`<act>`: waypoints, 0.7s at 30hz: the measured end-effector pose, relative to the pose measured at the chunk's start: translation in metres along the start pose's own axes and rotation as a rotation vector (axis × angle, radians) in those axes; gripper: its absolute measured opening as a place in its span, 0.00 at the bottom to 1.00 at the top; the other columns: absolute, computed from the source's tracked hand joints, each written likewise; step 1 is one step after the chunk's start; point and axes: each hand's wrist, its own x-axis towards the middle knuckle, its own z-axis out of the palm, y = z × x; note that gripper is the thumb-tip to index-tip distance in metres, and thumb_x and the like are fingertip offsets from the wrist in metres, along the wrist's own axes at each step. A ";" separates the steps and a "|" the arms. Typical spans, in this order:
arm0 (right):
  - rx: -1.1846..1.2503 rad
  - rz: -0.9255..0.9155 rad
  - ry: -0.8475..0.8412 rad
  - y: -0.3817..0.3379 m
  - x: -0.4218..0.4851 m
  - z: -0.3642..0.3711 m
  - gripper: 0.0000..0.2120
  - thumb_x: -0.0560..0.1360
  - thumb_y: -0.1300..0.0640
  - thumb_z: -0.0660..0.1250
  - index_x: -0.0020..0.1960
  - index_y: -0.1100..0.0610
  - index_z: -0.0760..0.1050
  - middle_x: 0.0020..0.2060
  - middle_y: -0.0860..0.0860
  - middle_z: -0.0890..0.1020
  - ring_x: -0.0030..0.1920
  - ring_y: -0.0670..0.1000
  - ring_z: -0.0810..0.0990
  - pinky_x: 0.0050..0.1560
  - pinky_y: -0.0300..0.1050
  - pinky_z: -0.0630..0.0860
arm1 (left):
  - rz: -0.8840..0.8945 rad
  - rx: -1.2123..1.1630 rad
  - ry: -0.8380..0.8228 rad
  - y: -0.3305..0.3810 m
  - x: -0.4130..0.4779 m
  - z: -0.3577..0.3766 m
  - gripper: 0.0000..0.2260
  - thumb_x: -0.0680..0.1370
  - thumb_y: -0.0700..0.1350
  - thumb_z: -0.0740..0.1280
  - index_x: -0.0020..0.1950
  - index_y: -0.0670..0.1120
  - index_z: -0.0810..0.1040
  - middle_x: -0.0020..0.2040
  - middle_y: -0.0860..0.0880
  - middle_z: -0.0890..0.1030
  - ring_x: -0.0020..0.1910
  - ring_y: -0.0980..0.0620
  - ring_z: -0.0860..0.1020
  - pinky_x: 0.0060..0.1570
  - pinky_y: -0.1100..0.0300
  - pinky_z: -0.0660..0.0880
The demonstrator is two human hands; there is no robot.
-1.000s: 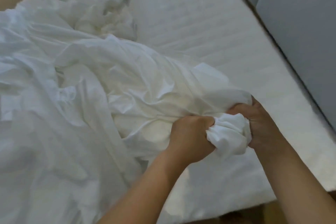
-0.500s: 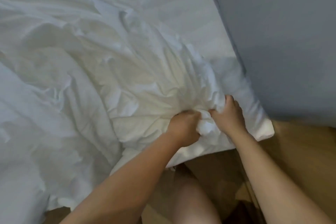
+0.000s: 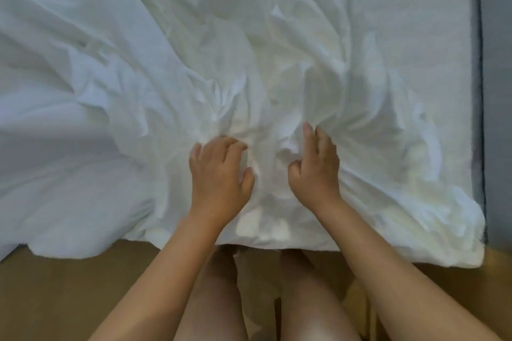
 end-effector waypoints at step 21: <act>0.717 0.016 -0.394 -0.159 -0.001 0.045 0.30 0.73 0.55 0.57 0.75 0.52 0.57 0.65 0.42 0.71 0.63 0.37 0.72 0.61 0.32 0.71 | -0.554 -1.388 -0.531 -0.113 0.023 -0.013 0.17 0.68 0.37 0.74 0.49 0.56 0.79 0.49 0.54 0.84 0.48 0.61 0.81 0.45 0.67 0.77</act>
